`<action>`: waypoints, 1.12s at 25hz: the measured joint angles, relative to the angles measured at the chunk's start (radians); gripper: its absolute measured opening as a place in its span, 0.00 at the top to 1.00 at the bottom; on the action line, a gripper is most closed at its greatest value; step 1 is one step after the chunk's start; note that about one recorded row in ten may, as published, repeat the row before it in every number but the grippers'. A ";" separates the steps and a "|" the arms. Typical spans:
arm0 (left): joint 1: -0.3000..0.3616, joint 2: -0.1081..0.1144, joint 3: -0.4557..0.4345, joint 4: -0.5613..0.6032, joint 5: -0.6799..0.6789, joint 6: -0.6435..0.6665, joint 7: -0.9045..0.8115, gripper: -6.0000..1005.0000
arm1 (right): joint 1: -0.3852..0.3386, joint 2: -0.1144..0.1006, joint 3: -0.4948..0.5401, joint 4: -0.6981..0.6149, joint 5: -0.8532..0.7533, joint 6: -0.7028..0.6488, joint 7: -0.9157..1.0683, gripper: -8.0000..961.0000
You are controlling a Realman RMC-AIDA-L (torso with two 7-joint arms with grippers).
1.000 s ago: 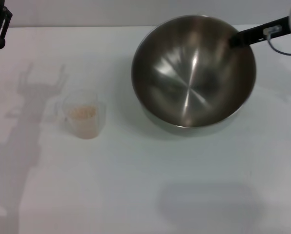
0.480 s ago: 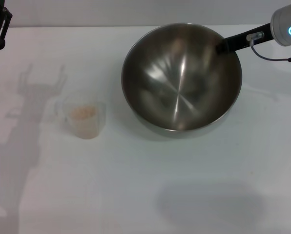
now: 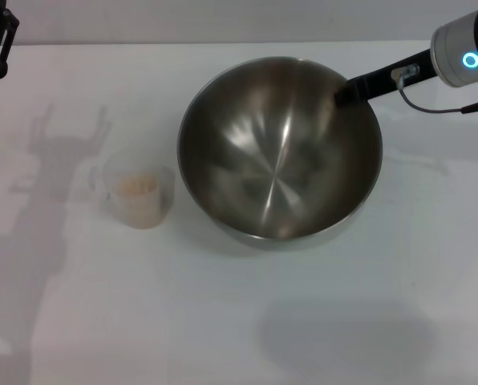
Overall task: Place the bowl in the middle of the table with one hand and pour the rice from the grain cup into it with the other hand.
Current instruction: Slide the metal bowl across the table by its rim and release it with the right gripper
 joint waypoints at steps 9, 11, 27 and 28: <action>0.000 0.000 0.002 0.000 0.000 0.000 0.000 0.14 | -0.006 -0.001 0.000 0.001 -0.009 0.052 0.012 0.95; 0.002 0.000 0.003 -0.001 0.000 0.000 0.000 0.14 | -0.008 -0.001 0.000 0.002 -0.012 0.053 0.020 0.95; 0.017 -0.002 0.005 -0.002 0.000 0.027 -0.001 0.14 | 0.003 -0.001 -0.002 0.008 -0.026 0.049 0.017 0.75; 0.018 -0.002 0.005 -0.002 0.000 0.028 -0.001 0.14 | 0.000 0.000 -0.002 -0.010 -0.026 0.048 0.016 0.73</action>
